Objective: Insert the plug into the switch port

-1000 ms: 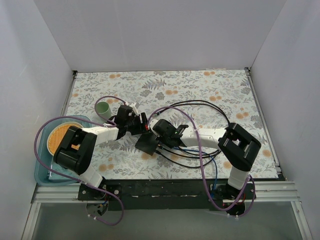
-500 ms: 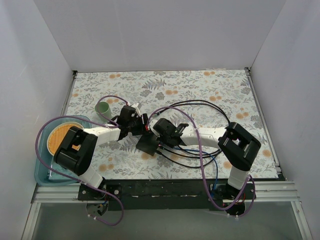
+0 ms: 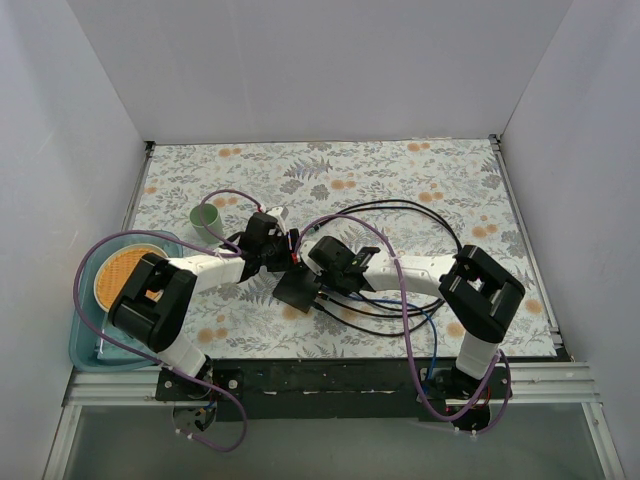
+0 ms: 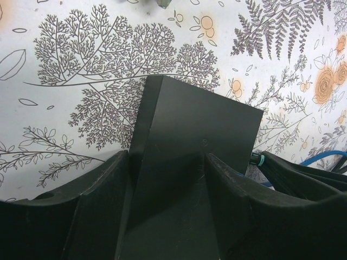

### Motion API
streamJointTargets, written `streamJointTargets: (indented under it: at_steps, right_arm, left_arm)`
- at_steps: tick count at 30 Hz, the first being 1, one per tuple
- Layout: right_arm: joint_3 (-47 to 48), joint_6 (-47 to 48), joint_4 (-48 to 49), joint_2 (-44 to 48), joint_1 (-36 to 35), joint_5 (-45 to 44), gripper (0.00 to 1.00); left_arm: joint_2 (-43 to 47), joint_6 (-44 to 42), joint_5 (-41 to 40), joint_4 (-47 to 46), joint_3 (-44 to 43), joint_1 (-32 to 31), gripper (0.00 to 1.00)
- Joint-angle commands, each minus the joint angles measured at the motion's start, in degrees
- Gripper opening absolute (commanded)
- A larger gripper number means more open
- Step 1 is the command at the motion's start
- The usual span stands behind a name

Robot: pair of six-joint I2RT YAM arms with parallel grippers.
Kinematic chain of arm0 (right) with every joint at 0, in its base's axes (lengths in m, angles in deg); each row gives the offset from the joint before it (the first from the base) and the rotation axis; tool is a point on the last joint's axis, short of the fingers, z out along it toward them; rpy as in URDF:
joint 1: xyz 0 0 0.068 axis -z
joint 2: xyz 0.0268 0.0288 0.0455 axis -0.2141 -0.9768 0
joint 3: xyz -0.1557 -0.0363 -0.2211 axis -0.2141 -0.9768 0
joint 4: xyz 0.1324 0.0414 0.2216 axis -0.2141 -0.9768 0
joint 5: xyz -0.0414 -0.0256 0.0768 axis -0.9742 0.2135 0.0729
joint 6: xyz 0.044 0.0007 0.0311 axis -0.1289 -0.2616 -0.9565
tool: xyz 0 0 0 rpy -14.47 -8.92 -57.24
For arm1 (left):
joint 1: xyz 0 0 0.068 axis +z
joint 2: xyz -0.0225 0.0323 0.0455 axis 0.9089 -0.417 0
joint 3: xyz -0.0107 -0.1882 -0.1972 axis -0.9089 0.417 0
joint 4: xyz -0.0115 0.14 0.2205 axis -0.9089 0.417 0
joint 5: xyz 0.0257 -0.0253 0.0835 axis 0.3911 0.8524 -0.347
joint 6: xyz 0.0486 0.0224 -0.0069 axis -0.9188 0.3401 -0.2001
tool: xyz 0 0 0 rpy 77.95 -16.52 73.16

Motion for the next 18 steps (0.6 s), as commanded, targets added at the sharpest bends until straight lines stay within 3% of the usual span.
streamJointTargets:
  at_steps: [1, 18]
  right_arm:
    - [3.56, -0.65, 28.72, 0.86, -2.21, 10.94, 0.01]
    - [2.86, -3.20, 27.85, 1.48, -2.20, 8.83, 0.01]
  left_arm:
    - [0.54, 6.66, 25.02, -1.67, -2.19, -9.59, 0.35]
    - [1.15, 7.98, 21.42, -2.64, -1.40, -10.47, 0.35]
